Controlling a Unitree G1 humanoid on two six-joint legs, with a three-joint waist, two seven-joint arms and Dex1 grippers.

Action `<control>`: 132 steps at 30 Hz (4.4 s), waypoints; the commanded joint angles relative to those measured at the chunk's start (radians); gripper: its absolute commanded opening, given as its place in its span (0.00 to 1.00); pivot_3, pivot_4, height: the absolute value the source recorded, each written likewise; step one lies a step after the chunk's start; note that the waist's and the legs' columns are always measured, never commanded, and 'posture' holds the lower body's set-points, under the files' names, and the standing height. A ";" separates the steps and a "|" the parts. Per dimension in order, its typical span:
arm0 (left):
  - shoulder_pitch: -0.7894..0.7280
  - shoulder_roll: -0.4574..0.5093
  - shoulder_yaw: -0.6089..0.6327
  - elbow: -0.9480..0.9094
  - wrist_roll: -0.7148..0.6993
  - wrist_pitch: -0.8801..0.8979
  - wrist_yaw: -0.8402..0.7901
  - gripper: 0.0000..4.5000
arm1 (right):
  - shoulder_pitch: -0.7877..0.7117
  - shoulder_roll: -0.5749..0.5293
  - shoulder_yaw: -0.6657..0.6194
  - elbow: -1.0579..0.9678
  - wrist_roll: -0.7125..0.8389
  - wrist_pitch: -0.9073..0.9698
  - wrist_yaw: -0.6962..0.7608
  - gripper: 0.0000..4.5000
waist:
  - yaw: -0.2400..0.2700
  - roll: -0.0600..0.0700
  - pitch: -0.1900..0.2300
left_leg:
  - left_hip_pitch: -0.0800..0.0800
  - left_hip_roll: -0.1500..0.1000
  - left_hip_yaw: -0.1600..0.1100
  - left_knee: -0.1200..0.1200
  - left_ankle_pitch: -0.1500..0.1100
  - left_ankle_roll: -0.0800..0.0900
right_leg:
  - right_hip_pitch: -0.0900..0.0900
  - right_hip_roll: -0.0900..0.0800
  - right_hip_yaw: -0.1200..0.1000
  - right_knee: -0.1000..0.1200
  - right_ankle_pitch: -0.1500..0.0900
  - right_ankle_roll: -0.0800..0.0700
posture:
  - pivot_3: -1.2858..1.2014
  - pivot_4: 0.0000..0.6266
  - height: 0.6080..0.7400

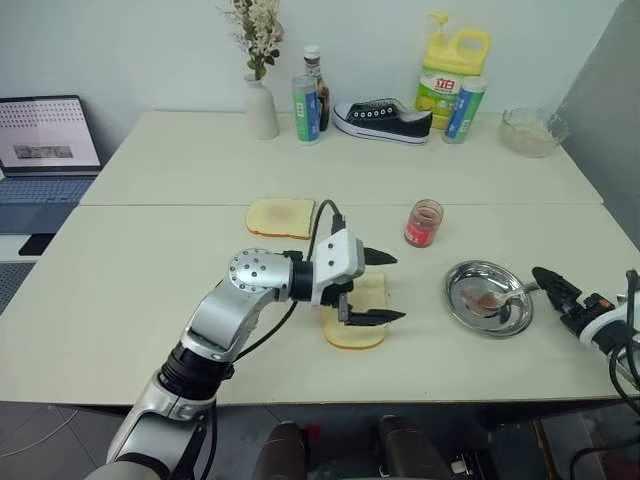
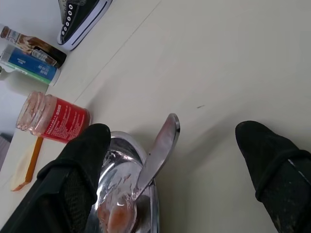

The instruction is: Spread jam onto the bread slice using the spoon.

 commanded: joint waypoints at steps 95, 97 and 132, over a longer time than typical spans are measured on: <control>-0.091 0.025 0.192 0.040 -0.119 0.105 0.201 1.00 | -0.561 0.344 0.369 -0.153 -0.568 -0.196 -0.112 0.00 | 0.002 0.001 0.002 | -0.014 0.000 0.001 -0.003 0.000 0.000 | -0.017 -0.001 0.001 0.001 0.003 -0.005 | 0.52 0.24 1.00; -0.090 0.026 0.192 0.041 -0.119 0.103 0.200 1.00 | -0.570 0.354 0.344 -0.156 -0.545 -0.171 -0.133 0.00 | 0.002 0.001 0.002 | -0.014 0.000 0.001 -0.003 0.000 0.000 | -0.017 0.000 0.001 0.001 0.003 -0.005 | 0.52 0.24 1.00; -0.116 0.012 0.176 0.118 -0.094 0.035 0.152 1.00 | -0.633 0.405 0.022 -0.182 -0.184 -0.042 -0.470 0.00 | 0.002 0.001 0.002 | -0.014 0.000 0.001 -0.003 0.000 0.000 | -0.017 0.000 0.001 0.001 0.003 -0.004 | 0.52 0.24 1.00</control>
